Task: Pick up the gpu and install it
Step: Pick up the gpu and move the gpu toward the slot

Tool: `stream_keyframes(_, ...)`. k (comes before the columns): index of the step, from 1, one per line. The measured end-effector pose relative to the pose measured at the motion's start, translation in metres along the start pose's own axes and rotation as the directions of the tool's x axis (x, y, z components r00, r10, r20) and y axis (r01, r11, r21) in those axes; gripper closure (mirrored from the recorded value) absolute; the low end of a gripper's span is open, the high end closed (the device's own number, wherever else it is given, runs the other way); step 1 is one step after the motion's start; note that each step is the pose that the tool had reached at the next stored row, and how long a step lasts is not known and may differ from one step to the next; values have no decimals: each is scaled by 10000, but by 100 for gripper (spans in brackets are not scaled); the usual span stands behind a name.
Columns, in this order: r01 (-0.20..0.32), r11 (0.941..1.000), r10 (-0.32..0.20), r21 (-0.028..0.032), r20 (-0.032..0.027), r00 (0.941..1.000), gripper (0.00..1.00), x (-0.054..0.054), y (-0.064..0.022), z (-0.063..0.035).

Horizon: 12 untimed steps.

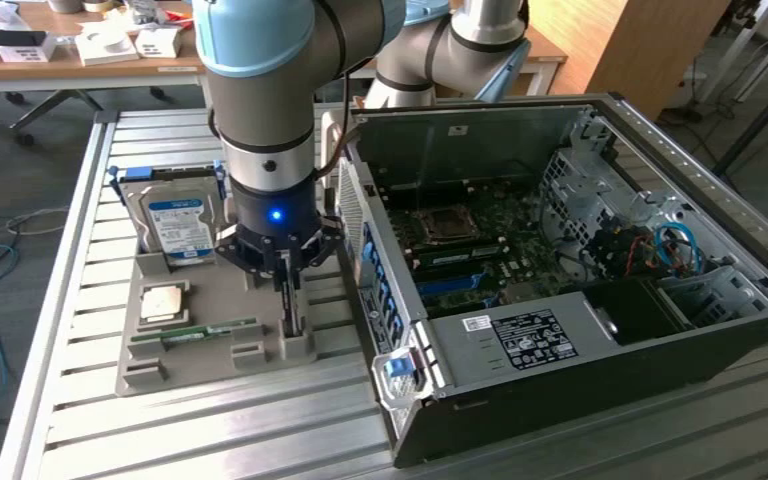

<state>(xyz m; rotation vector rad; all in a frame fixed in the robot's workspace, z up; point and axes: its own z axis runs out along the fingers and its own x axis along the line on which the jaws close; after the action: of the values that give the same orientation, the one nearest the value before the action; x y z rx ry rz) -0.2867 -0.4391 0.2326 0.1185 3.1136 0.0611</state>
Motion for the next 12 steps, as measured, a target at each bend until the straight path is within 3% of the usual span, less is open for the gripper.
stream_keyframes(8,34,10000,-34,-1,-1,10000,74,0,0,0)
stream_keyframes(12,402,9992,-402,-10,-15,9992,74,0,0,0)
